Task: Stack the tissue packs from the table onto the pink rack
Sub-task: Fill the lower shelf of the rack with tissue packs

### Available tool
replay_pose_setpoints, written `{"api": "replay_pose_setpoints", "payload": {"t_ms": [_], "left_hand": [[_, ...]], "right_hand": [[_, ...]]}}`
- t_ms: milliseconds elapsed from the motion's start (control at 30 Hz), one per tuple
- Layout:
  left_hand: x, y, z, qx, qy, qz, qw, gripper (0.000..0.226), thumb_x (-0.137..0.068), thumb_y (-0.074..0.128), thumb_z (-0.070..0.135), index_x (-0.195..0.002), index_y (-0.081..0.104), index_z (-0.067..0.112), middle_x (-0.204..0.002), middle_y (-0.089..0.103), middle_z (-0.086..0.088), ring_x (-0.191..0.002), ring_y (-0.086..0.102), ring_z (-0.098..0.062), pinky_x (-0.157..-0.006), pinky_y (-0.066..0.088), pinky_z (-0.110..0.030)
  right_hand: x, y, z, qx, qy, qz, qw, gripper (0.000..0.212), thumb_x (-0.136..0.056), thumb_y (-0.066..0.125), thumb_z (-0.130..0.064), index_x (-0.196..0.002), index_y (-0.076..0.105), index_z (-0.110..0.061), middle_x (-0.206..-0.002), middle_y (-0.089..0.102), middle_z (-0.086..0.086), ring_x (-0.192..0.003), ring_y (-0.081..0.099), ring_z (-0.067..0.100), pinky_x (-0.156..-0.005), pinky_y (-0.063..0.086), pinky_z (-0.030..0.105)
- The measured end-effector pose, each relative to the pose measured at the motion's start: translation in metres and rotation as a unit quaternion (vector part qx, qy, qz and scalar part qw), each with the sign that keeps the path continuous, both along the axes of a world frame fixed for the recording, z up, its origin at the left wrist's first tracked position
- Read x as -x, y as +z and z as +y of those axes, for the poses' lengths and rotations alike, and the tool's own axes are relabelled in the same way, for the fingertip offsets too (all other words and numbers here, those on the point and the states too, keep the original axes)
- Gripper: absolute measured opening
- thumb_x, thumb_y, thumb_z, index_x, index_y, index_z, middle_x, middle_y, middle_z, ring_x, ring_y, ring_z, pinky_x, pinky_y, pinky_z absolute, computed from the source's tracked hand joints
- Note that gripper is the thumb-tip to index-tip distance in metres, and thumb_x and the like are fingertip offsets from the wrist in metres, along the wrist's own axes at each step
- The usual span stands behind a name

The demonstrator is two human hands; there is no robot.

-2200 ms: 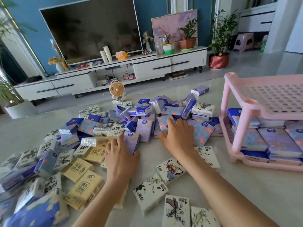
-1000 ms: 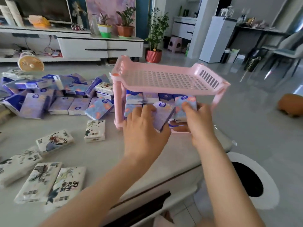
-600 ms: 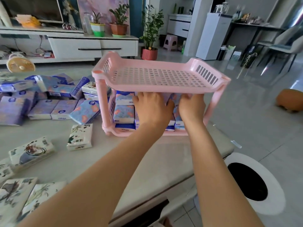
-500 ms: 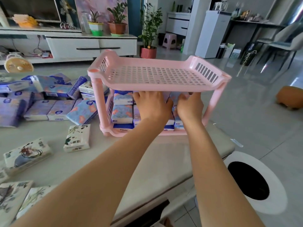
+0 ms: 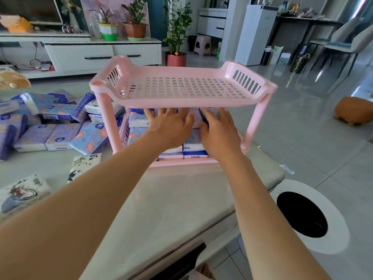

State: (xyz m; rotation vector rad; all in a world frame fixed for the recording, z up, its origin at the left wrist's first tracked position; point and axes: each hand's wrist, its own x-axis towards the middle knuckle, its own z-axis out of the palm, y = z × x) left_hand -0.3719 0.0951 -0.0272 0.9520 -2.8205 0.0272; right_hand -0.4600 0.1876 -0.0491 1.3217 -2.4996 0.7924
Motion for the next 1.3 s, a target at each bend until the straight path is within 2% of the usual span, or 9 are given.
{"api": "replay_pose_setpoints", "payload": {"t_ms": [67, 167, 267, 467, 667, 833, 1033, 1200, 1300], "left_hand": [[-0.002, 0.002, -0.002, -0.002, -0.008, -0.006, 1.0, 0.047, -0.097, 0.025, 0.028, -0.144, 0.021, 0.022, -0.152, 0.016, -0.007, -0.137, 0.014, -0.035, -0.101, 0.009, -0.071], [-0.003, 0.002, -0.004, -0.033, -0.002, 0.014, 0.999, 0.051, -0.098, 0.023, 0.038, -0.147, 0.014, 0.028, -0.153, 0.018, -0.004, -0.138, 0.016, -0.03, -0.105, 0.01, -0.065], [-0.002, 0.001, -0.008, -0.033, -0.001, 0.013, 0.999, 0.055, -0.096, 0.021, 0.051, -0.147, 0.014, 0.031, -0.155, 0.016, 0.0, -0.141, 0.013, -0.029, -0.108, 0.008, -0.062], [0.001, 0.001, -0.01, 0.002, -0.003, 0.0, 1.0, 0.047, -0.101, 0.024, 0.035, -0.147, 0.016, 0.029, -0.152, 0.023, -0.002, -0.137, 0.023, -0.031, -0.104, 0.017, -0.064], [0.005, -0.003, -0.007, 0.041, 0.019, 0.025, 0.999, 0.044, -0.1, 0.035, 0.022, -0.143, 0.027, 0.026, -0.146, 0.032, -0.006, -0.132, 0.029, -0.033, -0.102, 0.022, -0.064], [0.006, -0.003, -0.007, 0.043, 0.029, 0.021, 0.998, 0.04, -0.101, 0.032, 0.026, -0.141, 0.03, 0.027, -0.146, 0.033, -0.006, -0.131, 0.029, -0.033, -0.104, 0.021, -0.062], [0.006, 0.001, -0.011, 0.02, 0.022, -0.009, 1.0, 0.041, -0.1, 0.027, 0.034, -0.142, 0.026, 0.03, -0.151, 0.022, -0.006, -0.134, 0.022, -0.034, -0.105, 0.02, -0.062], [0.002, -0.001, -0.008, 0.021, 0.001, 0.007, 1.0, 0.043, -0.1, 0.028, 0.033, -0.143, 0.025, 0.029, -0.153, 0.017, -0.005, -0.137, 0.018, -0.031, -0.105, 0.02, -0.06], [-0.005, 0.003, -0.001, 0.022, -0.001, 0.04, 0.999, 0.043, -0.1, 0.028, 0.031, -0.142, 0.027, 0.021, -0.15, 0.023, -0.008, -0.134, 0.024, -0.031, -0.107, 0.019, -0.056]], "right_hand": [[0.0, -0.003, 0.0, -0.037, 0.001, 0.023, 0.999, 0.049, -0.096, 0.024, -0.035, -0.144, 0.033, -0.024, -0.152, 0.024, 0.01, -0.14, 0.017, 0.032, -0.114, 0.018, 0.045], [0.001, -0.002, -0.002, -0.073, 0.001, 0.013, 0.997, 0.047, -0.099, 0.029, -0.028, -0.146, 0.025, -0.023, -0.155, 0.014, 0.009, -0.143, 0.006, 0.032, -0.117, 0.008, 0.042], [0.003, 0.002, -0.004, -0.031, 0.008, -0.01, 0.999, 0.045, -0.097, 0.035, -0.019, -0.142, 0.032, -0.015, -0.151, 0.025, 0.013, -0.141, 0.016, 0.032, -0.114, 0.019, 0.042], [0.005, 0.006, -0.007, 0.07, 0.011, -0.111, 0.991, 0.061, -0.084, 0.047, -0.001, -0.142, 0.031, -0.01, -0.145, 0.033, 0.014, -0.133, 0.032, 0.031, -0.104, 0.036, 0.043], [0.011, 0.008, -0.007, 0.136, -0.029, -0.094, 0.986, 0.044, -0.086, 0.04, 0.007, -0.126, 0.054, -0.006, -0.127, 0.052, 0.015, -0.119, 0.047, 0.03, -0.096, 0.037, 0.032], [0.012, 0.012, -0.003, 0.089, -0.01, -0.088, 0.992, 0.051, -0.088, 0.035, 0.008, -0.133, 0.049, -0.012, -0.136, 0.048, 0.012, -0.124, 0.044, 0.029, -0.1, 0.035, 0.033], [0.008, 0.015, -0.005, 0.051, 0.001, -0.085, 0.995, 0.051, -0.088, 0.036, 0.007, -0.135, 0.045, -0.013, -0.135, 0.047, 0.012, -0.119, 0.047, 0.031, -0.089, 0.04, 0.034], [0.003, 0.019, -0.003, 0.059, -0.011, -0.11, 0.992, 0.053, -0.088, 0.039, 0.006, -0.136, 0.043, -0.014, -0.133, 0.048, 0.009, -0.118, 0.048, 0.029, -0.076, 0.038, 0.027], [-0.002, 0.022, -0.001, 0.076, -0.024, -0.114, 0.99, 0.052, -0.087, 0.038, 0.004, -0.137, 0.041, -0.012, -0.13, 0.05, 0.013, -0.115, 0.049, 0.031, -0.08, 0.04, 0.031]]}}
